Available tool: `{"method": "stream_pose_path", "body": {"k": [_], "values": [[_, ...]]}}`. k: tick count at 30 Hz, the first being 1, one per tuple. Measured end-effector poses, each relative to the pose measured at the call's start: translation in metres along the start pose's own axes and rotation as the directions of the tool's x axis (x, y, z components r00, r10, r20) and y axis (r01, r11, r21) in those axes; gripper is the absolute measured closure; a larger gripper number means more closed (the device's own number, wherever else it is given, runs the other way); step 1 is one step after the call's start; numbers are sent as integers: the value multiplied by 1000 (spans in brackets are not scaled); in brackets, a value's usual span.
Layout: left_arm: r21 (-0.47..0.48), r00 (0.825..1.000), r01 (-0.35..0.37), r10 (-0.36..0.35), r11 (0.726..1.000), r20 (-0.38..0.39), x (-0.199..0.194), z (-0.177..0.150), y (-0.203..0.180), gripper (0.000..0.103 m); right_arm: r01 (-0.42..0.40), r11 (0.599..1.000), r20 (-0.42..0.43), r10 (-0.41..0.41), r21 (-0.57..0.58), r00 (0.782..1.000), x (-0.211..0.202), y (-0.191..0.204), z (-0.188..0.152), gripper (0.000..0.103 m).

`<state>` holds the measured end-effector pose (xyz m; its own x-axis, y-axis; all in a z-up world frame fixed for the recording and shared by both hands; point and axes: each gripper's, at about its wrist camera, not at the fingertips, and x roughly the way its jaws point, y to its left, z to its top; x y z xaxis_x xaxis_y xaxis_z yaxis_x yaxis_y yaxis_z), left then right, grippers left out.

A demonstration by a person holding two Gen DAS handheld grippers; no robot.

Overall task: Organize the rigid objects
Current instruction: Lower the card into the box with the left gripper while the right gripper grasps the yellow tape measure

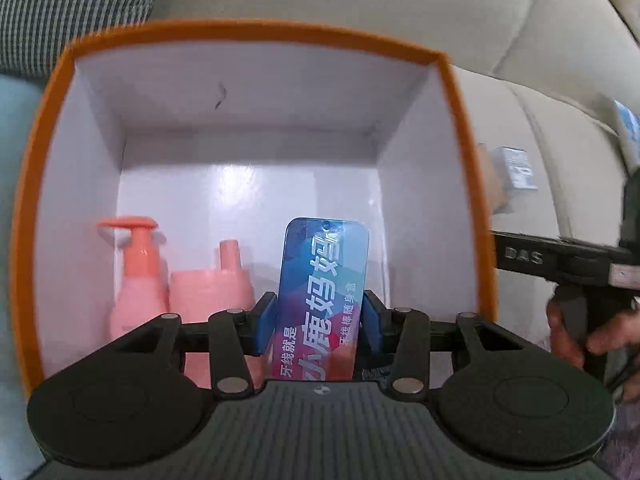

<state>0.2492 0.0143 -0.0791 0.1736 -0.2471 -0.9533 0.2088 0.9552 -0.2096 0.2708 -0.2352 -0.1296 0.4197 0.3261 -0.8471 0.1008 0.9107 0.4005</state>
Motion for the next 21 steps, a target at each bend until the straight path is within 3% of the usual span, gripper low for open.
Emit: {"method": "stream_pose_path", "body": {"k": [5, 6, 7, 11, 16, 21], "values": [[-27, 999, -37, 38, 999, 32, 12, -7, -4, 52, -1, 1000, 9, 1, -16, 1000, 4, 5, 0, 49], [-28, 998, -42, 43, 999, 37, 12, -7, -5, 52, -5, 1000, 13, 6, -20, 1000, 5, 7, 0, 52], [-29, 998, -50, 51, 998, 41, 15, -9, -6, 52, -22, 1000, 12, 22, -13, 1000, 6, 7, -1, 61], [-19, 997, -70, 71, 997, 41, 20, -15, -10, 52, -25, 1000, 19, 25, 9, 1000, 3, 7, -2, 67], [9, 989, -144, 143, 990, 48, 30, -19, -23, 52, -21, 1000, 42, 20, 15, 999, -12, 11, -4, 81], [43, 979, -200, 198, 979, 39, 35, -24, -34, 52, -24, 1000, 51, 24, 13, 998, -29, 21, -6, 86]]}}
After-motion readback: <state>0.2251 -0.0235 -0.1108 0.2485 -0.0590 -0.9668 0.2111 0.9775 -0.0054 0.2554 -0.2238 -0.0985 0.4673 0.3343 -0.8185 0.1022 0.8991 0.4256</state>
